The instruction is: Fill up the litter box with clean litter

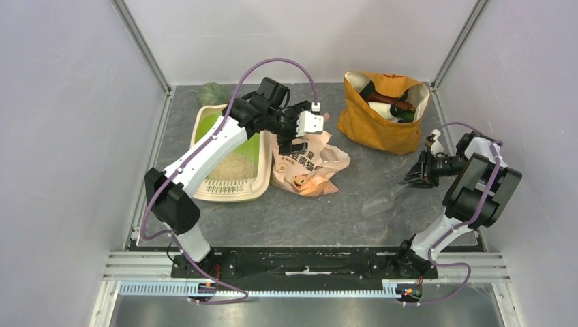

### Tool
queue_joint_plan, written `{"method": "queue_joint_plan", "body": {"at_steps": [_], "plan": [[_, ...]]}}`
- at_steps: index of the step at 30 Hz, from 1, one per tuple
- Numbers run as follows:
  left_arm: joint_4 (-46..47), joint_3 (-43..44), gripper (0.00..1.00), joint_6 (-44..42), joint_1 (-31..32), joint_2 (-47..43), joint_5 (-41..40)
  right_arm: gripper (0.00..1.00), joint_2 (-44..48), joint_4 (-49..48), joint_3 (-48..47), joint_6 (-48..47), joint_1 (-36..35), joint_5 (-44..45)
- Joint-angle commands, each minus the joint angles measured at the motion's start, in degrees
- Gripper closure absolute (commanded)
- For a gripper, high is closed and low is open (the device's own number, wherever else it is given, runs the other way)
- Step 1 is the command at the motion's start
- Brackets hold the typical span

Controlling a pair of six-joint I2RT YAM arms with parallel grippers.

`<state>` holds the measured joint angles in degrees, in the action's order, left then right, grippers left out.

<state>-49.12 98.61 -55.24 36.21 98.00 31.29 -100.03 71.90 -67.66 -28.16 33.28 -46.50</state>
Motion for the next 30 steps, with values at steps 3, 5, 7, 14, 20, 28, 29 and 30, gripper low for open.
{"method": "queue_joint_plan", "body": {"at_steps": [3, 5, 7, 14, 20, 28, 29, 30], "plan": [[3.59, 6.99, 0.04, -0.08, 0.44, 1.85, -1.49, 1.00, -5.02, -6.52, -0.47, -6.86, -0.49, 8.20], [2.00, 8.21, 0.04, -2.45, 0.44, 3.54, -1.75, 1.00, -6.34, -6.97, -1.39, -6.62, -0.58, 8.69], [1.56, 8.52, 0.03, -3.32, 0.37, 4.88, -1.82, 1.00, -7.86, -7.16, -2.72, -6.69, -0.70, 9.26], [-13.92, 11.57, 0.07, -10.34, 0.62, 7.54, 7.48, 1.00, -11.38, -7.46, -6.00, -6.07, -2.06, 10.42], [-20.59, 11.96, 0.36, -13.21, 0.68, 7.95, 9.09, 0.82, -13.93, -8.54, -7.94, -4.78, -4.31, 11.94], [-23.38, 12.40, 0.96, -14.84, 1.44, 7.26, 7.73, 0.56, -16.35, -8.71, -11.39, -2.72, -4.45, 14.33], [-23.47, 12.40, 0.98, -14.68, 1.58, 7.26, 7.20, 0.53, -15.98, -8.66, -11.39, -2.72, -4.45, 14.83], [-23.49, 12.40, 0.98, -14.68, 1.74, 7.30, 7.03, 0.48, -15.44, -8.78, -11.23, -2.85, -4.45, 15.38]]}}
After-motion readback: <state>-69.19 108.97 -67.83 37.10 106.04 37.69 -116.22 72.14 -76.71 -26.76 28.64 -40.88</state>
